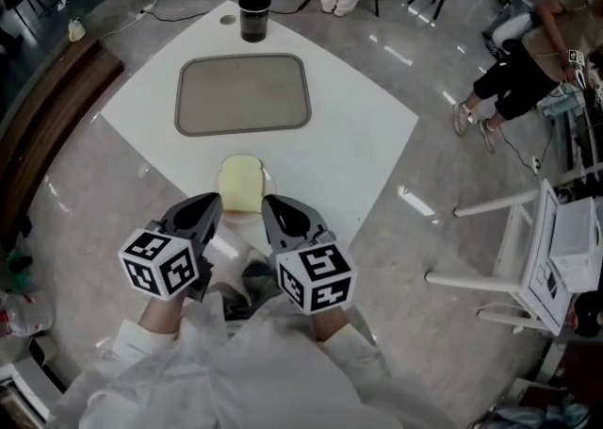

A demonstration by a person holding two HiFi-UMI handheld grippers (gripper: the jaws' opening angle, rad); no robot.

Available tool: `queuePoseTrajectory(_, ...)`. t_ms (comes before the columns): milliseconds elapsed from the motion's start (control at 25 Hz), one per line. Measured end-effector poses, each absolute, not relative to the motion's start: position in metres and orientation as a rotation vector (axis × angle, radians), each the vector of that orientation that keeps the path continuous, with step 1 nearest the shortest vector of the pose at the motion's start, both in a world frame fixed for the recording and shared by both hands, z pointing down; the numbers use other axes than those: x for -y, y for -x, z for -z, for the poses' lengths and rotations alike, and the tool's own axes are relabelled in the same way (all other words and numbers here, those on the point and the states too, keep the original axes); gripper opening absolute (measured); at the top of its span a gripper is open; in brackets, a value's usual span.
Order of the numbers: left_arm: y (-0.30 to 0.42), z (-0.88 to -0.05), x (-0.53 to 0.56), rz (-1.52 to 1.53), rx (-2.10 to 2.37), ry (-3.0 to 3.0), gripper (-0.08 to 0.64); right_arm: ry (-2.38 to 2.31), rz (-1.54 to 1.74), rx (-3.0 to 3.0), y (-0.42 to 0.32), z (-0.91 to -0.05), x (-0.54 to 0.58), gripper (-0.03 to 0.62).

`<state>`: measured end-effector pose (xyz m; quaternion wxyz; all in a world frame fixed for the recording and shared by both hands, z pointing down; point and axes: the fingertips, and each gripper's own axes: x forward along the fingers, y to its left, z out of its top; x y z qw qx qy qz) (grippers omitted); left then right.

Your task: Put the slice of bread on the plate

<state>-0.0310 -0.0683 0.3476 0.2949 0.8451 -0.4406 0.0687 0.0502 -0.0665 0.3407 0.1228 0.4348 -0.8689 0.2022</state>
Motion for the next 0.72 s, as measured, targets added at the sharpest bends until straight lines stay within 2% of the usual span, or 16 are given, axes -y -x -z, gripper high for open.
queuePoseTrajectory(280,0.018,-0.363,0.073,-0.192,1.167,-2.204,0.009,-1.197,-0.644,2.525,-0.045,-0.359,0.079,0.012)
queuePoseTrajectory(720,0.040,-0.390,0.068,-0.232,1.164,-2.122,0.009,-1.223,-0.732,2.469,-0.044,-0.381,0.074,0.012)
